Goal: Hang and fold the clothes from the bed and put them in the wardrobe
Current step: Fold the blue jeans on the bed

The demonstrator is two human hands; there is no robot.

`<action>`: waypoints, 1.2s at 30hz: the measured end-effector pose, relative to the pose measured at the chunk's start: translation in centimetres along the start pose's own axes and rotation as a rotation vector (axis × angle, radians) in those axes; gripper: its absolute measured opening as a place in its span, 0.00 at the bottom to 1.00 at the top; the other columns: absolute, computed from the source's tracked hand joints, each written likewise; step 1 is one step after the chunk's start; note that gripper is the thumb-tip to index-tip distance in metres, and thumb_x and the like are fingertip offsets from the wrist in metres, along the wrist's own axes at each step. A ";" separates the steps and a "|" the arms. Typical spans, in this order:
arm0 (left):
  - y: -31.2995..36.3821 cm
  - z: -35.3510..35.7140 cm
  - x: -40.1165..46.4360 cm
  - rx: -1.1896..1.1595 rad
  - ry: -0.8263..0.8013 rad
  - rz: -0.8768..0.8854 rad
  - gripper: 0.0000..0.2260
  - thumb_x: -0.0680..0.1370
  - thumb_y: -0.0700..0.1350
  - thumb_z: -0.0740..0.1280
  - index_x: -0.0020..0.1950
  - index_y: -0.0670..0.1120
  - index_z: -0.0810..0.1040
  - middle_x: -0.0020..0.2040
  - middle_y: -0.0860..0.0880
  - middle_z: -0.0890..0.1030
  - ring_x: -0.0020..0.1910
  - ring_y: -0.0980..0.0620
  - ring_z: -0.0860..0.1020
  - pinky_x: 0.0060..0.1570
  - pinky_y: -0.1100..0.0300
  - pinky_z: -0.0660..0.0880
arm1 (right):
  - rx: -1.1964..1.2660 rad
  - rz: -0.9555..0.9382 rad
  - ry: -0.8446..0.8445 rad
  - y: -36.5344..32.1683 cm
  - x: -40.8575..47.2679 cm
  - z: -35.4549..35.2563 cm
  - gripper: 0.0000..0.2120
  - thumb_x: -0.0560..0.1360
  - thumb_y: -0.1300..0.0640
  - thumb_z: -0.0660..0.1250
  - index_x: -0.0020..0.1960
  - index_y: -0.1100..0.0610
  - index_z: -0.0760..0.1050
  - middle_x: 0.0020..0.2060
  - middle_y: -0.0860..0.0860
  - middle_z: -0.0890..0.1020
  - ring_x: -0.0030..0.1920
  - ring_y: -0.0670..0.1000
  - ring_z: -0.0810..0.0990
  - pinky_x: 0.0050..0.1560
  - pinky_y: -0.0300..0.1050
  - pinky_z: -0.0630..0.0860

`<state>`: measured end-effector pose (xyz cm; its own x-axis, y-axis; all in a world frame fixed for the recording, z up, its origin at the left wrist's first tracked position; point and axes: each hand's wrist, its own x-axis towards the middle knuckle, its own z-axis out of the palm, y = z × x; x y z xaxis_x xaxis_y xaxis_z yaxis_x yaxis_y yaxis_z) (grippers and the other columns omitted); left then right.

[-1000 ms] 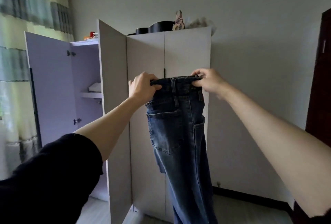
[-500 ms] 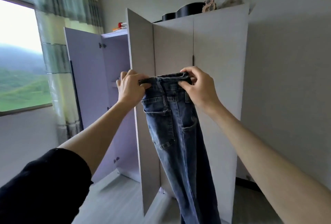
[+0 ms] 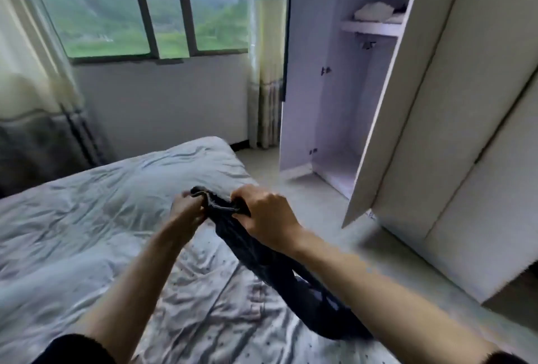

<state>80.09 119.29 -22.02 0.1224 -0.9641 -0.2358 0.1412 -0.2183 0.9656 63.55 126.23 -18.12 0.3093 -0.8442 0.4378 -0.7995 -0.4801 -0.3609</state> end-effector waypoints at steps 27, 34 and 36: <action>-23.7 -28.3 -5.1 0.443 0.233 -0.313 0.27 0.70 0.26 0.58 0.61 0.52 0.67 0.59 0.45 0.75 0.56 0.47 0.75 0.54 0.51 0.75 | -0.003 -0.235 -0.822 -4.9 -14.8 28.7 0.29 0.79 0.49 0.60 0.77 0.52 0.54 0.77 0.54 0.48 0.77 0.55 0.48 0.74 0.54 0.55; -28.7 -23.6 -7.2 1.184 0.464 -0.234 0.28 0.72 0.33 0.61 0.71 0.47 0.63 0.68 0.41 0.66 0.66 0.40 0.64 0.64 0.40 0.60 | -0.035 0.076 -0.992 0.9 -20.3 30.8 0.28 0.81 0.47 0.55 0.77 0.48 0.47 0.77 0.50 0.46 0.77 0.51 0.45 0.73 0.58 0.50; -29.6 -20.4 -7.5 1.275 0.350 -0.099 0.26 0.74 0.35 0.62 0.71 0.45 0.64 0.71 0.41 0.63 0.70 0.41 0.60 0.66 0.40 0.56 | -0.047 0.160 -0.977 3.4 -20.9 30.3 0.27 0.81 0.47 0.53 0.77 0.49 0.48 0.77 0.50 0.48 0.77 0.51 0.45 0.73 0.57 0.49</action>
<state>95.02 136.12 -51.09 0.4372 -0.8883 -0.1406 -0.8277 -0.4586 0.3233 69.96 135.06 -53.44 0.4675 -0.7342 -0.4923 -0.8821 -0.3507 -0.3146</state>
